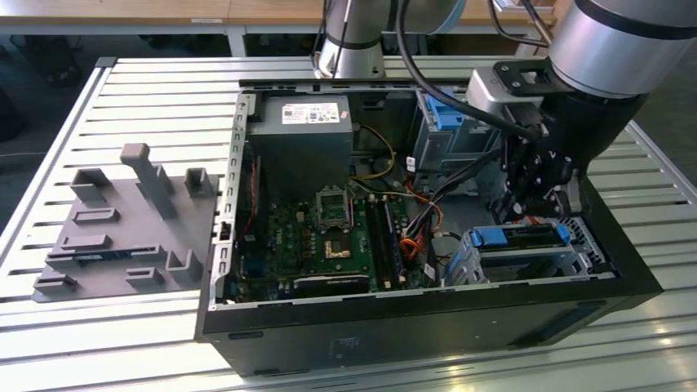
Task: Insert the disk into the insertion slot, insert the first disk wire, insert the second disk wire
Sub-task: 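Insert the second disk wire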
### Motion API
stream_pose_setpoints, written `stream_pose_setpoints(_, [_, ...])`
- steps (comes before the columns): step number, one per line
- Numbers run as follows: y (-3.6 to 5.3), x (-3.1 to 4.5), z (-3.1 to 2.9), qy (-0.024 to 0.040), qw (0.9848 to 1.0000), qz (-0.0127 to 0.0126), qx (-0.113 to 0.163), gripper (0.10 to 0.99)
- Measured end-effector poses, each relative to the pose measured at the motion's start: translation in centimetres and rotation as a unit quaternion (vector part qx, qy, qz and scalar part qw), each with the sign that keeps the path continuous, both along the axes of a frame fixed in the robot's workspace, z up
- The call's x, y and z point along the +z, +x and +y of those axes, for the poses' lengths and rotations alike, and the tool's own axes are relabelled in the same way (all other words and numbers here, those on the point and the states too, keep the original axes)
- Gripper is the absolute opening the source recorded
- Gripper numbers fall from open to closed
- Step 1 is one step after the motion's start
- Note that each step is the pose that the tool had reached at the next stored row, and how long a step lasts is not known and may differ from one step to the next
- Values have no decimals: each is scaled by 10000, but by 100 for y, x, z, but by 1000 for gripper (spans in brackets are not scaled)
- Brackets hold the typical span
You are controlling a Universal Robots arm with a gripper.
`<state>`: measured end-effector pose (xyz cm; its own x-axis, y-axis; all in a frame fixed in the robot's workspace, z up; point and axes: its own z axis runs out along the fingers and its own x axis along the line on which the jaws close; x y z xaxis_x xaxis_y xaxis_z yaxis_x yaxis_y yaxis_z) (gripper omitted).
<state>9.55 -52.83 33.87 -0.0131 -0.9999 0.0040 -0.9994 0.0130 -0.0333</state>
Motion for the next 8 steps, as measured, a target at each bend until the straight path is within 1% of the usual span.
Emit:
stream_pose_setpoints(5, [1,-6,-102,59,10000,0,0,149])
stream_pose_setpoints(8, [5,-9,-139,83,10000,0,1,149])
